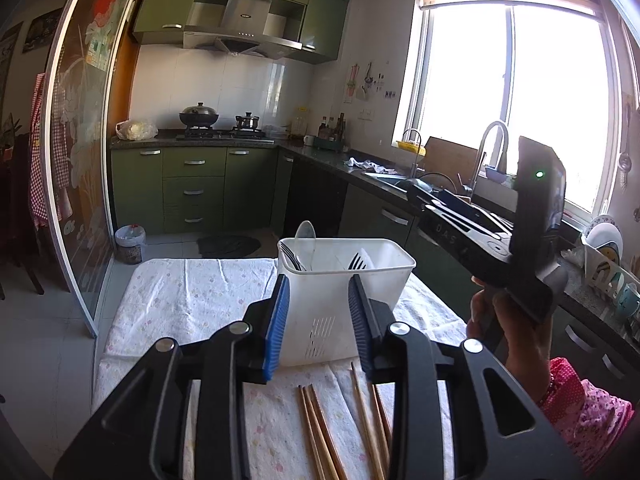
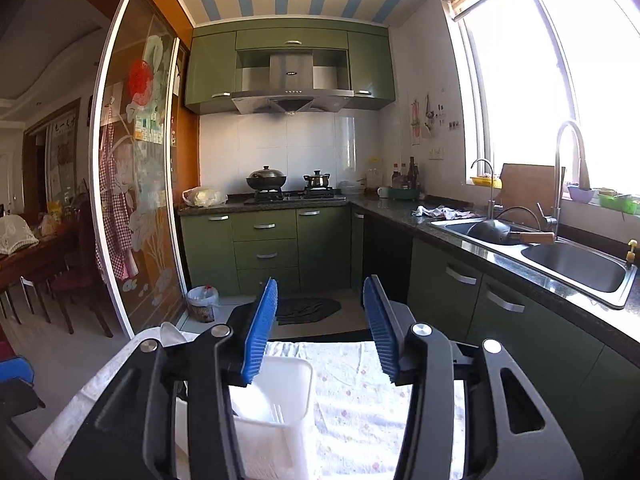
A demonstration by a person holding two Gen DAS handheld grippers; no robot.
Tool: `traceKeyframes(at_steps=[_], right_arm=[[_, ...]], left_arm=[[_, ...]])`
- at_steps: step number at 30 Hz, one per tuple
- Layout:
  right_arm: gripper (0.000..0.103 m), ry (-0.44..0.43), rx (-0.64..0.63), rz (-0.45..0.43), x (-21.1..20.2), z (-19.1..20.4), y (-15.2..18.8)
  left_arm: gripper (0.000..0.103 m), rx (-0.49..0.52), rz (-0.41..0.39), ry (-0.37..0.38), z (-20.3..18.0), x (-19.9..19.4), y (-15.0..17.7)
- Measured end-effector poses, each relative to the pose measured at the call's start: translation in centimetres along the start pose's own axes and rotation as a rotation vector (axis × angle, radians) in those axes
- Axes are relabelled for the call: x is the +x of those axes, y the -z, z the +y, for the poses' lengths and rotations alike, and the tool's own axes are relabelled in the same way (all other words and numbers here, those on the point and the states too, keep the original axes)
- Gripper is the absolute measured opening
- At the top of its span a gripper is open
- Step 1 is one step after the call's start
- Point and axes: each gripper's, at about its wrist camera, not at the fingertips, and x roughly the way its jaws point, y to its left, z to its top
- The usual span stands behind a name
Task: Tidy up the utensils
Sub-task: 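Lift both spoons over the white basket and open both tools to drop them, then grasp a wooden chopstick with the left tool while the right tool grasps another chopstick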
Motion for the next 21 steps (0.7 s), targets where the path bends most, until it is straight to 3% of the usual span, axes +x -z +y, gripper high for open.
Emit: traceKeyframes(at_steps=[3,13,21], right_arm=[[0.045,-0.038,0.041,0.06,-2.9,-0.9,1.1],[0.047,-0.119,0.112,0.332,-8.5,-3.2,8.0],[0.049,-0.141,0.144,0.379,-9.3,-4.3,8.9]], left_arm=[[0.03,0.014,0.081,-0.023,-0.2,1.4,1.0],[0.026,-0.018,0.53,-0.081,1.2,8.8,7.0],[0.022,-0.073,0.706,-0.073,1.6,10.8,9.6]])
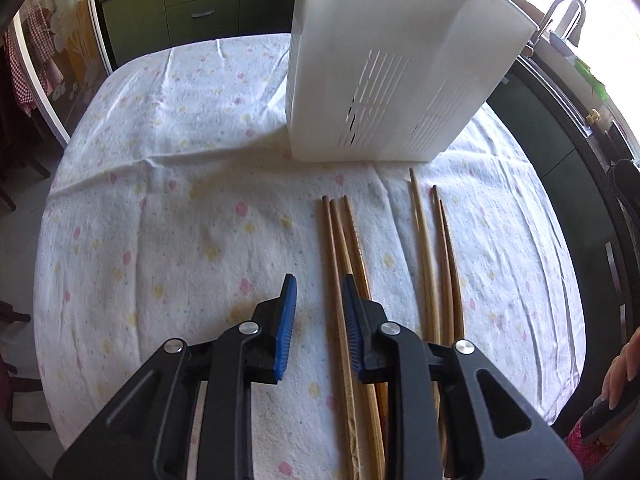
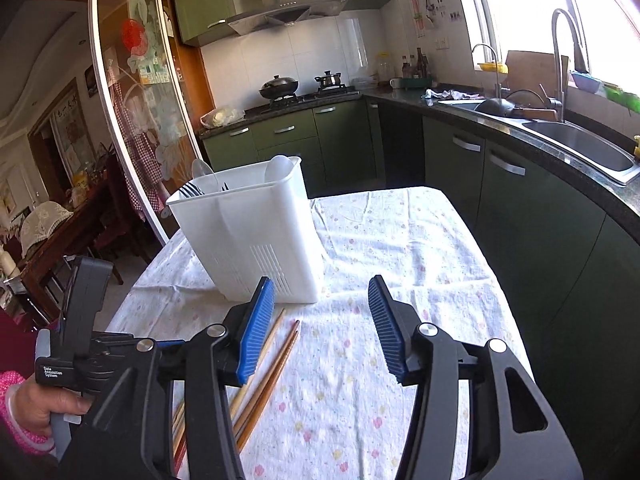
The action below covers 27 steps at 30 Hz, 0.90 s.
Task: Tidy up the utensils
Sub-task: 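Grasp a wooden chopstick with the left tool while the right tool grasps another chopstick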
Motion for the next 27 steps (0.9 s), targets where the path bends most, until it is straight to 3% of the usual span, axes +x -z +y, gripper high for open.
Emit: traceKeyframes(at_steps=[13,16,18,23,27], right_arm=[[0.055,0.007,-0.034,0.09,1.9,0.7,-1.0],[0.055,0.003,-0.045,0.169,3.4,0.9,-0.3],[0.055,-0.013,-0.048,0.238,4.6,1.2,0.3],[0.055,-0.004,-0.088,0.385,7.5,2.0,2.4],[0.055,0.0,-0.105,0.446,9.3,2.9,3.7]], left_arm=[[0.021,0.038,0.062,-0.023,-0.6,1.7,-1.2],[0.019,0.054,0.062,-0.032,-1.0,2.1,-1.7],[0.011,0.066,0.068,-0.043,-0.9,2.3,-1.8],[0.009,0.07,0.082,-0.052,0.3,2.1,-1.7],[0.009,0.068,0.085,-0.041,0.7,2.0,-1.4]])
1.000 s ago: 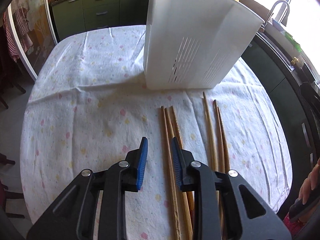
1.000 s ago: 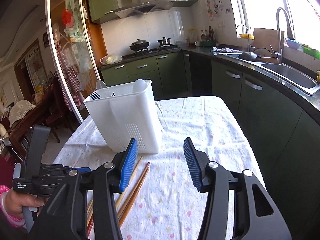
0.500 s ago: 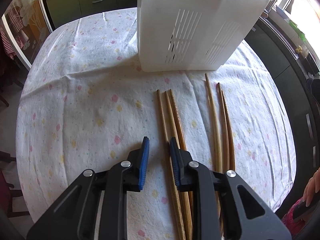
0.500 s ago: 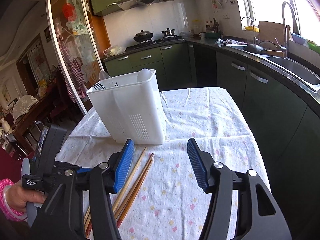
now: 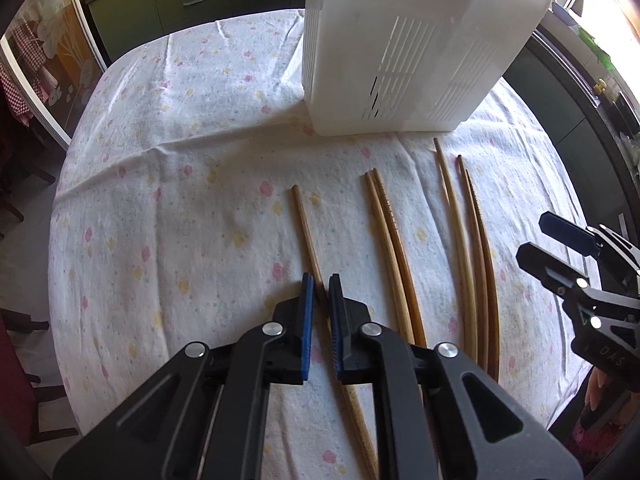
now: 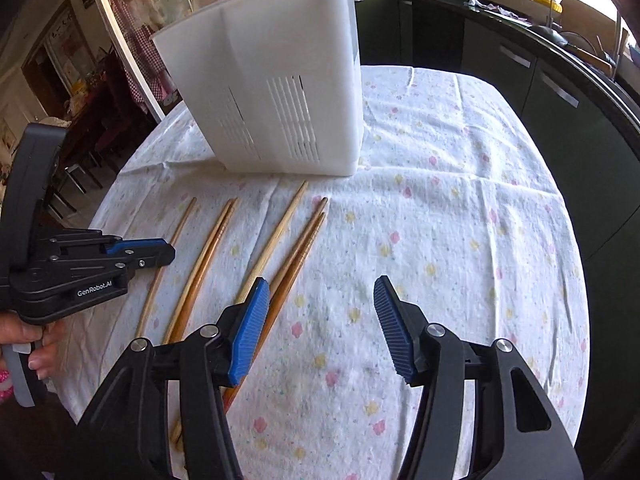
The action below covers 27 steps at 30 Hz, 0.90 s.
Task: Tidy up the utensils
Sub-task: 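Grasp a wooden chopstick with the left tool while the right tool grasps another chopstick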
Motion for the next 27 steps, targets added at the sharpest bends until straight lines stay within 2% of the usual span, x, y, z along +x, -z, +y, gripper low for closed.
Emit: traceKeyframes(at_steps=[8,13,19,24,27], right_arm=[[0.054,0.134,-0.094,0.052,2.1,2.7,0.4],[0.054,0.222,-0.136,0.076,2.6,2.9,0.7],[0.054,0.215,-0.146,0.092,2.8,3.2,0.5],[0.051,0.104,-0.066,0.123,2.9,1.3,0.3],[0.05,0.089,-0.054,0.111,3.0,1.1,0.1]], left_arm=[[0.009,0.014,-0.015,0.009,0.3,-0.4,0.4],[0.009,0.014,-0.025,0.029,0.8,-0.6,0.8],[0.01,0.015,-0.024,0.035,0.9,-0.8,0.9],[0.011,0.015,-0.025,0.044,1.0,-0.7,1.0],[0.02,0.02,-0.023,0.055,0.7,-0.7,0.9]])
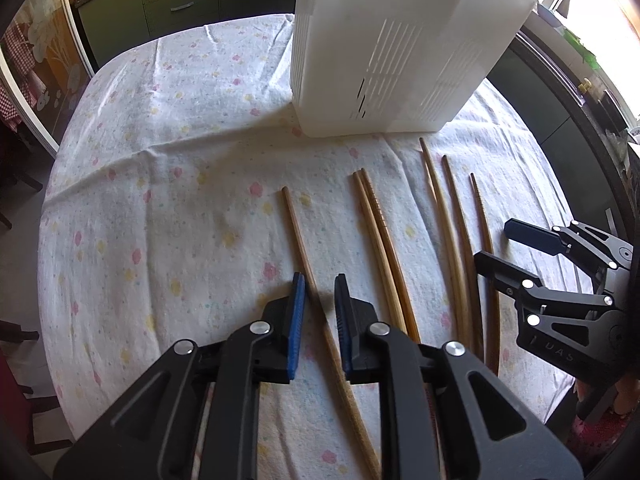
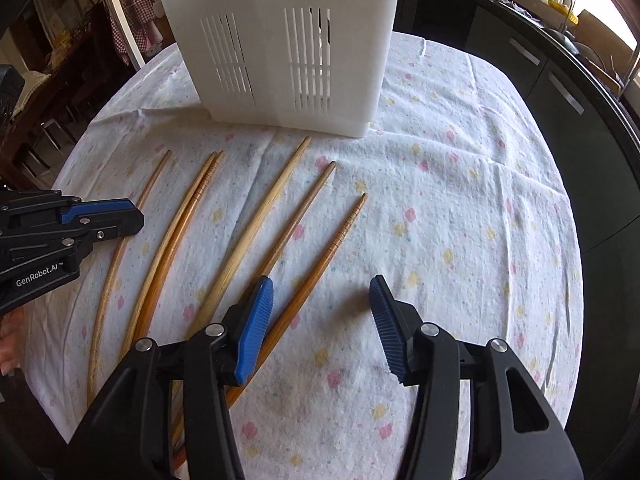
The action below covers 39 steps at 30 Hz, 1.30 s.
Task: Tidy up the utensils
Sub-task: 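Grasp a wooden chopstick with the left tool while the right tool grasps another chopstick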
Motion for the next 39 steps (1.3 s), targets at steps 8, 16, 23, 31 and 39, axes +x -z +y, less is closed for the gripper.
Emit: traceKeyframes(at_steps=[8,16,23,31,39], right_arm=[[0.036,-0.078,0.067,-0.039,-0.5,-0.6,-2.2],[0.033,-0.016,0.065,-0.005,1.6,0.5,-4.5],[0.032,0.053,0.051,-0.078,0.6,1.4,-6.0],[0.022,-0.131,0.116,0.004,1.1,1.0,-5.7],[0.021,-0.105,0.124,0.03,1.0,-0.1,-3.7]], left_arm=[[0.027,0.026,-0.008,-0.013,-0.7,0.1,0.1],[0.027,0.019,-0.001,0.0,-0.4,0.1,0.0],[0.027,0.011,0.001,0.013,-0.1,0.2,-0.3],[0.027,0.015,0.002,0.015,-0.1,0.1,-0.2],[0.027,0.019,0.003,0.02,-0.1,0.1,-0.3]])
